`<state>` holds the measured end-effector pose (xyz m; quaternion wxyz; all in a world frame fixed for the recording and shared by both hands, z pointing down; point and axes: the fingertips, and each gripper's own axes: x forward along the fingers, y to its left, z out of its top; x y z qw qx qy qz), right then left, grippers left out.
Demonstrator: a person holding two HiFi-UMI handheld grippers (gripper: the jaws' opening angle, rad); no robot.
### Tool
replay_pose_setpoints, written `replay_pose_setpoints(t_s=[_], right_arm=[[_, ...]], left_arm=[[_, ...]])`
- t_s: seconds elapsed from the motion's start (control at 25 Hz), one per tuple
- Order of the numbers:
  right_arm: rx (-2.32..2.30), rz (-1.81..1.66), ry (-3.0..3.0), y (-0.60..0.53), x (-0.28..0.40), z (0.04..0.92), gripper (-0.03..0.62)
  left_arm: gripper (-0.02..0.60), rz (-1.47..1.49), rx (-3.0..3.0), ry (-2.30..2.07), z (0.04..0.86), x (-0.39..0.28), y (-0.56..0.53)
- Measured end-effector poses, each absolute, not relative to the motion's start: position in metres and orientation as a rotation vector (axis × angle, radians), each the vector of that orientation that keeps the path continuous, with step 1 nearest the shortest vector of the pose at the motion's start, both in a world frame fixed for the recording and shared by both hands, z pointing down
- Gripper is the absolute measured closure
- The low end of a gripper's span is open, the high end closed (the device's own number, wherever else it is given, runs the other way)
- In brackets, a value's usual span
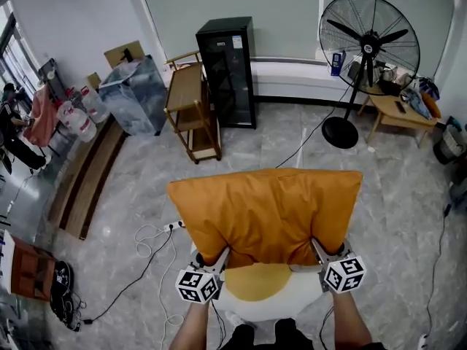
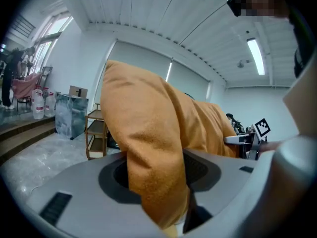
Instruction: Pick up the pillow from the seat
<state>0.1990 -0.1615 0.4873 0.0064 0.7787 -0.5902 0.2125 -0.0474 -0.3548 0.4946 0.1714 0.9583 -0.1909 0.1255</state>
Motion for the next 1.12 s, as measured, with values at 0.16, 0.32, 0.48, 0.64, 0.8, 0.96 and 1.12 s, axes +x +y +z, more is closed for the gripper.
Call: replay_pose_setpoints(t_s=[0.16,0.32,0.48,0.64,0.8,0.96,1.12], right_arm=[[2.469,0.550,-1.841,-0.157,0.197,0.448,0.372],[2.488,0.452,-1.852,-0.160,0.195,0.412,0.373],[2.519,0.377,-1.845,-0.156,0.197,0.378,0.373],[2.539,0.291,-1.847,-0.153,0.194,0.350,0.373],[2.570,0.203,-1.836,-0.149,0.192,0.326,0.372],[2.604,0.162,-1.827,-0.152,0.191,0.312,0.372],[2.607,0.131,-1.820,-0.153,0.194,0.305,0.385]], left_arm=[[0.344,0.302,2.773,-0.532,0.453,-0.046,-0.351],[0.345,0.258,2.839,-0.535,0.410,-0.045,-0.351],[0.345,0.194,2.891,-0.520,0.374,-0.038,-0.350],[0.345,0.137,2.916,-0.521,0.351,-0.041,-0.347],[0.344,0.073,2.939,-0.525,0.331,-0.042,-0.345],[0.342,0.040,2.970,-0.523,0.314,-0.038,-0.351],[0.339,0.028,2.980,-0.528,0.305,-0.035,-0.352]])
